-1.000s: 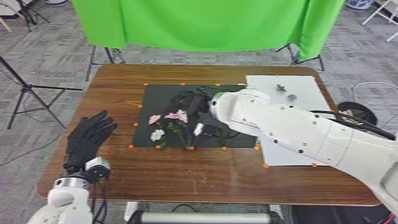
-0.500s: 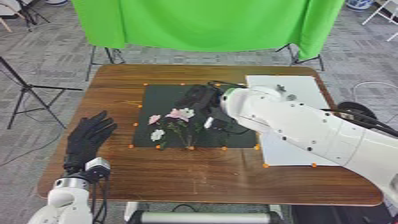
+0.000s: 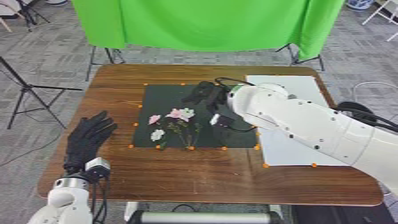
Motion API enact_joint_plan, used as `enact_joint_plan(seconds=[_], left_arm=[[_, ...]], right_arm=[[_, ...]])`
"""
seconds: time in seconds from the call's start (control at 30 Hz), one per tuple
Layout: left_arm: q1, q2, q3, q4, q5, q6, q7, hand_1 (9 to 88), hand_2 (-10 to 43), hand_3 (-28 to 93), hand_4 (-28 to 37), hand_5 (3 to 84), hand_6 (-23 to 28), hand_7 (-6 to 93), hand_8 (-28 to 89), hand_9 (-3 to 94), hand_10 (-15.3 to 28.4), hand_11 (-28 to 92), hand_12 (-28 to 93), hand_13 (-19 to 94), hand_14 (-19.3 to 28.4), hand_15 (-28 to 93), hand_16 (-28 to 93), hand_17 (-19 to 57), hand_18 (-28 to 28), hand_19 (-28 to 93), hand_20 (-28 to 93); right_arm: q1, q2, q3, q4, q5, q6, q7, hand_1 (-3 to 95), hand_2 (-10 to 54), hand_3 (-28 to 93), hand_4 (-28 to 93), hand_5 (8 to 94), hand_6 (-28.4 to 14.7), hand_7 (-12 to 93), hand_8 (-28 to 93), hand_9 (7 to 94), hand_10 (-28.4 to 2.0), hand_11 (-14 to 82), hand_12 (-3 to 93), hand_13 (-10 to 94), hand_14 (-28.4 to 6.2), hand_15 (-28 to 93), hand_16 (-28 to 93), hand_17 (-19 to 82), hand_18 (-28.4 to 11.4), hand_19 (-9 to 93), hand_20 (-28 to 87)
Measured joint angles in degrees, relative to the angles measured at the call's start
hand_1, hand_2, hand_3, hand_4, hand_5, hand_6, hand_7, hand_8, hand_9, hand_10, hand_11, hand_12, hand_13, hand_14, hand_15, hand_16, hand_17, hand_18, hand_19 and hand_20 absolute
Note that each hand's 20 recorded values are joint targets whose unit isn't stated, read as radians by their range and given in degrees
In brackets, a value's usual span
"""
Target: Arrange flowers
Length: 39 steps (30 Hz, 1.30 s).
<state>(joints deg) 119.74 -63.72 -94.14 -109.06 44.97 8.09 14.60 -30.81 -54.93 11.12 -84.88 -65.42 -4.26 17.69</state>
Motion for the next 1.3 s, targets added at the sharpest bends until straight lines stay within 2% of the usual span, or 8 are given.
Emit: enact_joint_plan(seconds=[0.8, 1.3], left_arm=[[-0.1, 0.04, 0.13, 0.06, 0.03, -0.04, -0.28, 17.3, -2.3, 71, -28.3, 47.5, 4.8, 10.9, -7, 45.6, 13.3, 19, 13, 38, 17.8, 23, 2, 7.5, 14.3, 9, 18], [0.0, 0.04, 0.13, 0.04, 0.03, -0.02, 0.00, 17.4, -2.2, 71, -28.3, 47.5, 4.8, 11.0, -7, 45.5, 13.2, 19, 13, 38, 17.8, 23, 2, 7.5, 14.3, 9, 18]], right_arm=[[-3.5, -0.7, 0.4, -0.3, 0.0, -1.6, 0.9, 17.9, 16.7, 68, -15, 45.6, -5.3, 9, -7, 50.1, -12.3, 6.0, 7.4, 89, -5.2, 65, 27, 61, -18.1, 93, 55], [-0.6, 3.8, -1.5, -2.2, 0.2, -2.8, 2.8, 18.1, 15.7, 67, -14, 46.5, -5.6, 9, -7, 51.3, -12.8, 6.2, 7.5, 89, -5.2, 65, 27, 61, -18.3, 93, 55]])
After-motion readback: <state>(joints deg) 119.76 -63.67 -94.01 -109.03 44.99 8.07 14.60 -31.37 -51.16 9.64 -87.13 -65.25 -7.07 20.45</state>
